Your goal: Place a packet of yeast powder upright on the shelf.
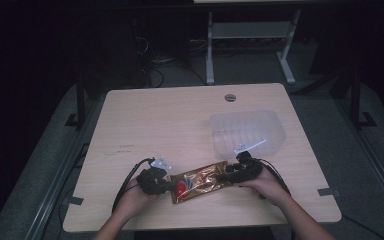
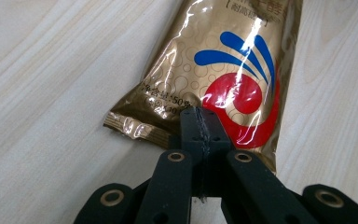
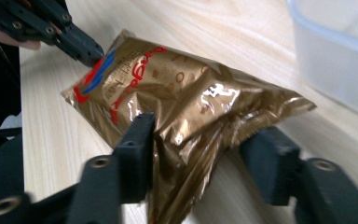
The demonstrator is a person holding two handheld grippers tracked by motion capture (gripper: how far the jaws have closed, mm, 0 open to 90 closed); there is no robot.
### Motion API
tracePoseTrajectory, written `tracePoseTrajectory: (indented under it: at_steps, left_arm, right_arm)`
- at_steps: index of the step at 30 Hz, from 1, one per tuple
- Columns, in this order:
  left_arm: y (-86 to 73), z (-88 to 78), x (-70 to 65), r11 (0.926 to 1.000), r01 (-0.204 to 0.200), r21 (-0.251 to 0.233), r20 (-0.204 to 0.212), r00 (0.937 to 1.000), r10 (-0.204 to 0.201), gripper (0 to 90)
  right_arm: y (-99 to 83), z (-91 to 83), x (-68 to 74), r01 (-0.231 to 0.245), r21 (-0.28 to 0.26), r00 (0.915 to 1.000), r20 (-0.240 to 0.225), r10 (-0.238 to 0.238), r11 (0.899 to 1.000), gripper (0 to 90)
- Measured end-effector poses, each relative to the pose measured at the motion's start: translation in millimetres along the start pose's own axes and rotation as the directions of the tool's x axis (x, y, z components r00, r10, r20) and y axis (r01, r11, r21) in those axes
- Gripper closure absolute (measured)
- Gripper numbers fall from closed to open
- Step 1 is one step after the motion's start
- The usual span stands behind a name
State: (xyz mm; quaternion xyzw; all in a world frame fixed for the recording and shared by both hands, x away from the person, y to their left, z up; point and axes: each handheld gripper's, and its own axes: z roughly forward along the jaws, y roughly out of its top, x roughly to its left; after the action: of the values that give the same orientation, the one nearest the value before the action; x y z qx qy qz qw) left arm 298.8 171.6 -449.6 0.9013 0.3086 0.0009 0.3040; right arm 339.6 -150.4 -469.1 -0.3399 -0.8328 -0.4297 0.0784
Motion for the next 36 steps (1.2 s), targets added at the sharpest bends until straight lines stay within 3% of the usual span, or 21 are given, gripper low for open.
tracePoseTrajectory:
  at_steps: [11, 15, 23, 27, 36]
  left_arm:
    - [-0.2, -0.7, 0.6, 0.9998, -0.007, 0.016, 0.003, 1.0000, 0.007, 90.0]
    - [-1.7, 0.3, 0.6, 1.0000, 0.000, 0.009, -0.002, 1.0000, 0.000, 90.0]
    - [-0.4, -2.5, 0.1, 0.9998, -0.015, 0.014, -0.003, 0.9999, 0.015, 89.8]
    - [-0.5, -5.8, 0.6, 0.9997, 0.003, -0.025, -0.008, 1.0000, -0.003, 78.7]
    - [-1.0, -13.0, 5.7, 0.9982, 0.000, -0.060, -0.020, 0.9998, -0.002, 60.8]
  right_arm:
    - [3.4, -9.4, 3.4, 0.010, -0.034, 0.9999, 0.003, -0.010, 0.999, 69.4]
    - [6.0, -14.4, 4.2, 0.022, -0.048, 0.9998, 0.004, -0.022, 0.999, 80.7]
    - [7.0, -16.5, 6.8, 0.053, -0.025, 0.9986, 0.007, -0.053, 0.998, 89.1]
    - [8.7, -21.1, 7.7, 0.061, -0.038, 0.9981, -0.005, -0.061, 0.997, 90.0]
    - [14.7, -37.3, 10.8, 0.081, -0.070, 0.9955, -0.043, -0.084, 0.994, 90.0]
